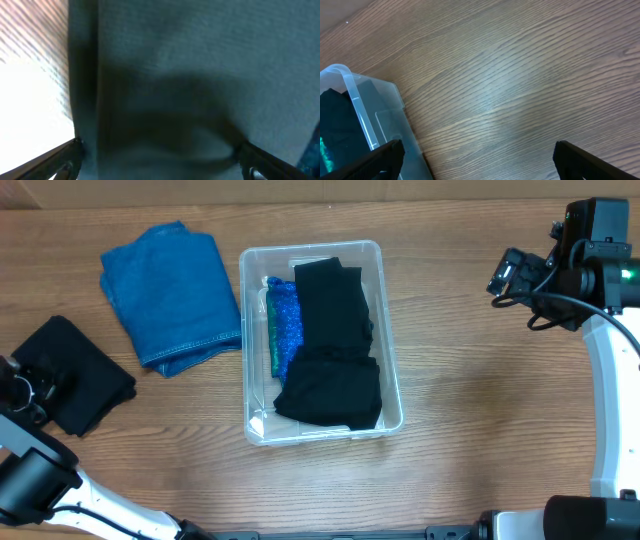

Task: Pack container
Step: 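Grasp the black cloth on the left with the left gripper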

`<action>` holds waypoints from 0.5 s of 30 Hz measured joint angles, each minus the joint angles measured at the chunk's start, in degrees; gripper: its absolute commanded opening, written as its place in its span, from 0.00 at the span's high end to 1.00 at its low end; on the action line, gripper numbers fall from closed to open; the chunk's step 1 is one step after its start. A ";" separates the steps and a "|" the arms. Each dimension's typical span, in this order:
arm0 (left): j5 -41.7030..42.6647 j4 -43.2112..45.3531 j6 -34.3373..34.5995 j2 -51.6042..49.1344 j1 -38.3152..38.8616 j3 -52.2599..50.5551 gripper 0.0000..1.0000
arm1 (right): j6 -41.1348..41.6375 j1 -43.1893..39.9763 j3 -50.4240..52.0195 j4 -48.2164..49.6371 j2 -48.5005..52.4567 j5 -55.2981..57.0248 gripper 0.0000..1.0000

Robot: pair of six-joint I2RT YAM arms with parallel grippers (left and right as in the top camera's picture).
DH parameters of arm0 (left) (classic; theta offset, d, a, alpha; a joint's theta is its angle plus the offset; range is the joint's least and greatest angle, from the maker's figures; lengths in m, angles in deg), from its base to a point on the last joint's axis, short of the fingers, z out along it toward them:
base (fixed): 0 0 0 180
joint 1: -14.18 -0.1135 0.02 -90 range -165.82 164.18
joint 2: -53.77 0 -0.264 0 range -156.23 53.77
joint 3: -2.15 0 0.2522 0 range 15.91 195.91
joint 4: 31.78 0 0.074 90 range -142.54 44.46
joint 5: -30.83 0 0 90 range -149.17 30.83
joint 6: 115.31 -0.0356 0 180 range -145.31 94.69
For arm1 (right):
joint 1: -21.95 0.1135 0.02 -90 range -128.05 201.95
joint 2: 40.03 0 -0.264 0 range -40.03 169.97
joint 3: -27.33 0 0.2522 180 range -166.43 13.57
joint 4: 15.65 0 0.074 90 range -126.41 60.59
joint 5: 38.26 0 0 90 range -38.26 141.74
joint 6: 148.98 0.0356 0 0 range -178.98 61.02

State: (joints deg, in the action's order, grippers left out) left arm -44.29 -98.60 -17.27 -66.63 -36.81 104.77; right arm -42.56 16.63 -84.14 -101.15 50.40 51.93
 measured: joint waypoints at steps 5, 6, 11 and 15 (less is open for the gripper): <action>0.66 2.34 -0.11 -0.76 -1.16 0.00 0.00 | 0.02 0.02 0.02 -0.22 0.00 -0.02 0.00; 0.61 2.78 -0.02 -0.81 -1.16 0.00 0.00 | 0.00 0.02 0.02 -0.35 0.00 0.00 0.00; 1.31 3.13 0.63 -2.19 -1.20 0.02 0.44 | 0.04 0.00 0.02 -0.85 0.00 0.00 0.00; 6.10 1.90 0.98 -2.73 -1.31 0.79 0.96 | 0.02 0.02 0.02 -1.01 0.00 0.00 0.00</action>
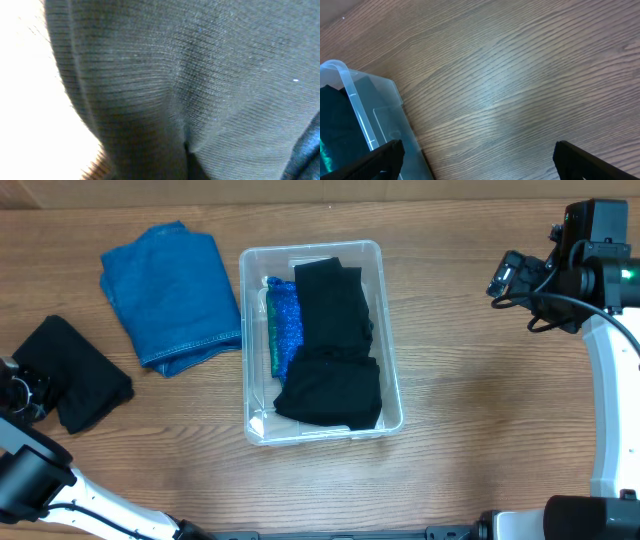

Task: Pack container
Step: 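Grasp the black cloth on the left with the left gripper, then place the black cloth into the bin and press it flat with left gripper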

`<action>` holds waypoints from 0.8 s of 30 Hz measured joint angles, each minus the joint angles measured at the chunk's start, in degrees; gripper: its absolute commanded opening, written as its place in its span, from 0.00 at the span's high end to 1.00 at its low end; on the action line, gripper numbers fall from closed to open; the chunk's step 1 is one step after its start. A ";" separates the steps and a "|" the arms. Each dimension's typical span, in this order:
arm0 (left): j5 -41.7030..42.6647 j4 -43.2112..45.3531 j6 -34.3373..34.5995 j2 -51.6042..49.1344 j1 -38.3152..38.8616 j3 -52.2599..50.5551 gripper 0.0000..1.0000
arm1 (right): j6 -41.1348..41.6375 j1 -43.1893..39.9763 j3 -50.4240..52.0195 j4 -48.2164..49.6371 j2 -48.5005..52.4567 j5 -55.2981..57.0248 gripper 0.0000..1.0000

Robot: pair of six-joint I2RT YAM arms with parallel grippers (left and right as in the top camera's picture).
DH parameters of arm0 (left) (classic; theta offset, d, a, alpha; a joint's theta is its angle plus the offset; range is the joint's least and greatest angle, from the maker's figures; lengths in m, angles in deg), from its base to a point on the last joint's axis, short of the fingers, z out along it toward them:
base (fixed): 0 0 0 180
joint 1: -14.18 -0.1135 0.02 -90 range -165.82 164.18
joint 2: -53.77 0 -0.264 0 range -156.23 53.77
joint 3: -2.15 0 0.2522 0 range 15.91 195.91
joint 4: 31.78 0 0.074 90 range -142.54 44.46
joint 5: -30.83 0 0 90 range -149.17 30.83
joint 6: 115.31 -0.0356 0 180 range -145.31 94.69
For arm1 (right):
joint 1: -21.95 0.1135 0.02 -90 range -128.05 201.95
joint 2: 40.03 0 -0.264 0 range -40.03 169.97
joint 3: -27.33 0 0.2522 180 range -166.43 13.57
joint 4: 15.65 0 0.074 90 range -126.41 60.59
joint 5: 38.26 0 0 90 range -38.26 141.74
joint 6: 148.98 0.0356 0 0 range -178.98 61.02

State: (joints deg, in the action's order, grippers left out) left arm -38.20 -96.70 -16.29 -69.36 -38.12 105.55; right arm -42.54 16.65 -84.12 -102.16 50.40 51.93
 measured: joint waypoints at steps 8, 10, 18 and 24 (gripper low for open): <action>20.50 -6.43 -1.18 0.20 -0.17 -0.46 0.96 | -0.42 0.00 0.00 -0.26 0.00 0.00 0.00; 24.79 -8.55 -3.21 5.22 1.68 -1.01 0.96 | -0.92 0.00 0.00 -0.33 0.00 -0.02 0.00; 26.08 -5.51 -8.22 38.18 28.30 -1.09 0.96 | -1.36 0.00 0.00 -0.33 0.00 0.00 0.00; 13.16 -8.52 -20.24 40.19 65.31 -1.11 0.96 | -1.49 0.00 0.00 -0.33 0.00 -0.02 0.00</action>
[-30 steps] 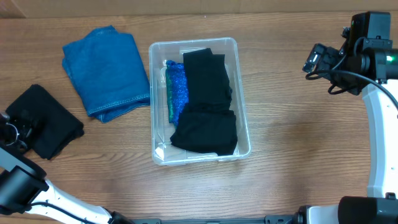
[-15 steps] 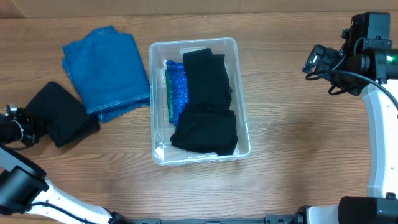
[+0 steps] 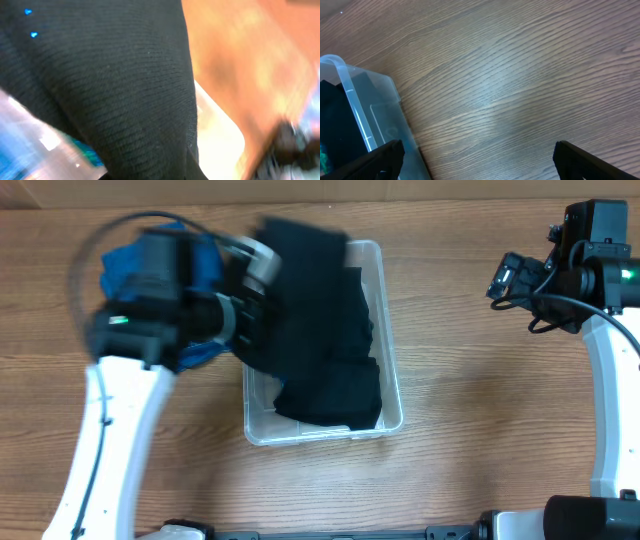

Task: Pack container
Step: 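Place the black cloth into the bin and press it flat with left gripper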

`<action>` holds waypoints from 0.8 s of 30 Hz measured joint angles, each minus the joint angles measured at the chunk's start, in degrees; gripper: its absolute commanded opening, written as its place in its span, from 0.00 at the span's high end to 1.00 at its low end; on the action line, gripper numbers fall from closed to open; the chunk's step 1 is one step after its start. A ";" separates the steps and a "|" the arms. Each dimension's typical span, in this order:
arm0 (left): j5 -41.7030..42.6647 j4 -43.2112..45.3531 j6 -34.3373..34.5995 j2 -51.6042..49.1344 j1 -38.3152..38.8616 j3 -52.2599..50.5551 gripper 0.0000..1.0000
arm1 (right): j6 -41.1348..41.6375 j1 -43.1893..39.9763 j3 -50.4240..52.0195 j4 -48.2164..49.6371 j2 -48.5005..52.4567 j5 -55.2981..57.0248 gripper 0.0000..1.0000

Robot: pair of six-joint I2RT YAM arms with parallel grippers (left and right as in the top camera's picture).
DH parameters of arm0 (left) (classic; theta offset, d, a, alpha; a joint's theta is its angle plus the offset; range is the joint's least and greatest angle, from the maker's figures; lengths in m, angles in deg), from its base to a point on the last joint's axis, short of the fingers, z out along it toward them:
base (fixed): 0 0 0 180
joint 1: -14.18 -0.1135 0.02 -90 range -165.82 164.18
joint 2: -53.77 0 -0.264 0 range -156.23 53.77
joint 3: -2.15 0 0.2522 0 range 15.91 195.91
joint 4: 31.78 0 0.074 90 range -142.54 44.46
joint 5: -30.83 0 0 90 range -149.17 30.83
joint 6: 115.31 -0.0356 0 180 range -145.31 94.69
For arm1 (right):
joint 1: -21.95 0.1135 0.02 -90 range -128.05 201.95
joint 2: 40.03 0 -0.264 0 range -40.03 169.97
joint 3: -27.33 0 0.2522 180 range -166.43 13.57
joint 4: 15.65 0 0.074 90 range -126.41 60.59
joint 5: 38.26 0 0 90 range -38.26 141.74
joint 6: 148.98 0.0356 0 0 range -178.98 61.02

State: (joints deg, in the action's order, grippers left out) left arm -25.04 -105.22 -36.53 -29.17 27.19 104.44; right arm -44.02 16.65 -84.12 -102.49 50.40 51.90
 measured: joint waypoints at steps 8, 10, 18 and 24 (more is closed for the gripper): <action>-7.10 -14.10 -25.42 -6.84 12.20 0.00 0.96 | 0.00 -0.02 0.00 -0.04 0.00 0.02 0.00; -10.54 -14.10 -28.37 -8.17 12.13 0.00 0.96 | 0.00 0.00 0.00 -0.04 0.00 0.02 0.00; -12.52 -16.11 -32.52 -16.68 12.15 0.00 0.96 | 0.00 -0.02 0.00 -0.35 0.00 0.00 0.00; -12.46 -15.87 -32.11 -22.27 12.52 0.00 0.00 | 0.00 -0.02 0.00 -0.42 0.00 0.02 0.00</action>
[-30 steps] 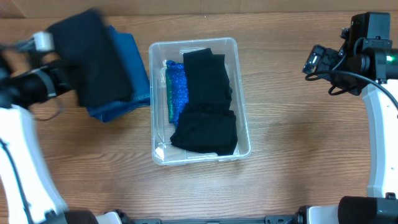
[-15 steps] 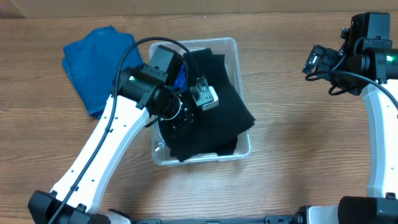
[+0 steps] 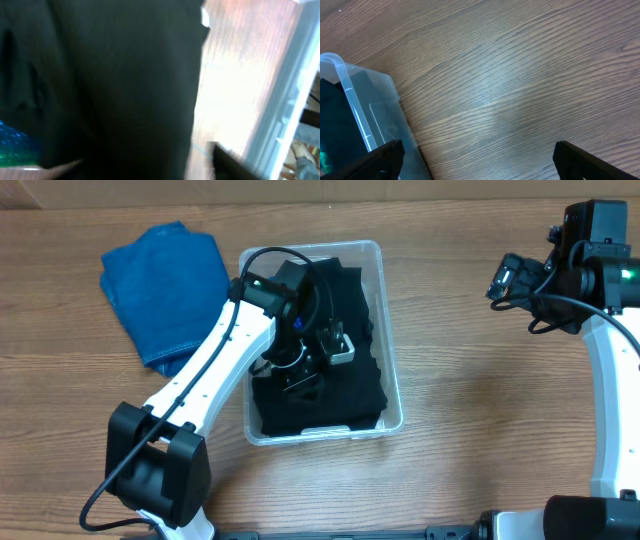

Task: Pack container
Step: 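Place the black cloth into the bin and press it flat with left gripper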

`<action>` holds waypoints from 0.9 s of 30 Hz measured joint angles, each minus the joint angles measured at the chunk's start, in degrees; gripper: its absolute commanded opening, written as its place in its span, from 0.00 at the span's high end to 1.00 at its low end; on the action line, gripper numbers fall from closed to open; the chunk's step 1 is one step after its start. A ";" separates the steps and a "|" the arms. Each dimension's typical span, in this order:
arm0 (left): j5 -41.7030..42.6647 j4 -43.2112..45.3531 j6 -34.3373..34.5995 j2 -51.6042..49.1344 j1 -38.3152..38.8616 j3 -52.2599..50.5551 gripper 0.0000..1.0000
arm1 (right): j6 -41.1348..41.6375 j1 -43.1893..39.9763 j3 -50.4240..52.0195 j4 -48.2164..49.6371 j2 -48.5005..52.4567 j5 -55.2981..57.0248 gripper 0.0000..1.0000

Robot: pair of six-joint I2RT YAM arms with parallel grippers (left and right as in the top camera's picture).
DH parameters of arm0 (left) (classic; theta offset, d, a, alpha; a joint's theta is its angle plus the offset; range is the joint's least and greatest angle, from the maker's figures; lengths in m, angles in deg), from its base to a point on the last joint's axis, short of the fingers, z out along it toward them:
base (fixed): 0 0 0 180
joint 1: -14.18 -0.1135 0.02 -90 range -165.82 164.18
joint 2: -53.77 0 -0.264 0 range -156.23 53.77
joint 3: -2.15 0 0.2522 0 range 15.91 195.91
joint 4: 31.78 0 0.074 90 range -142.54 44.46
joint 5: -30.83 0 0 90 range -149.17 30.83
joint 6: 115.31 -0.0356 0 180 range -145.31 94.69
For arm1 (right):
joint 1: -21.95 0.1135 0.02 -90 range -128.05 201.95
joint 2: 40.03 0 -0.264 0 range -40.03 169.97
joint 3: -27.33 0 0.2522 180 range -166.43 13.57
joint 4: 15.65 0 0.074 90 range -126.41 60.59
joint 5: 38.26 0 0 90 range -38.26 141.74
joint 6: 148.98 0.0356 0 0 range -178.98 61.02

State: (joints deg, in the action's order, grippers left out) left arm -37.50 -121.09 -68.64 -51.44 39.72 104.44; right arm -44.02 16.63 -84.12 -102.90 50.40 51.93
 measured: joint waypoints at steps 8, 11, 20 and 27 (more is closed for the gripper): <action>-27.82 5.42 27.89 0.39 0.74 17.68 0.06 | 0.00 0.00 0.00 -0.26 0.00 0.00 0.00; -25.20 4.46 32.20 4.70 1.68 20.83 0.96 | 0.00 0.00 0.00 -0.24 0.00 0.00 0.00; -11.93 3.19 38.60 6.23 2.97 3.50 0.96 | 0.00 0.00 0.04 -0.26 0.00 -0.02 0.00; -13.03 23.58 44.85 2.78 2.75 -12.74 0.96 | -0.02 0.02 0.17 -0.59 0.00 0.00 0.00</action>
State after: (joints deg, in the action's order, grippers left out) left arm -50.52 -97.51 -23.79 -48.67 42.47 91.70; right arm -44.05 16.65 -83.95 -103.49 50.40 51.93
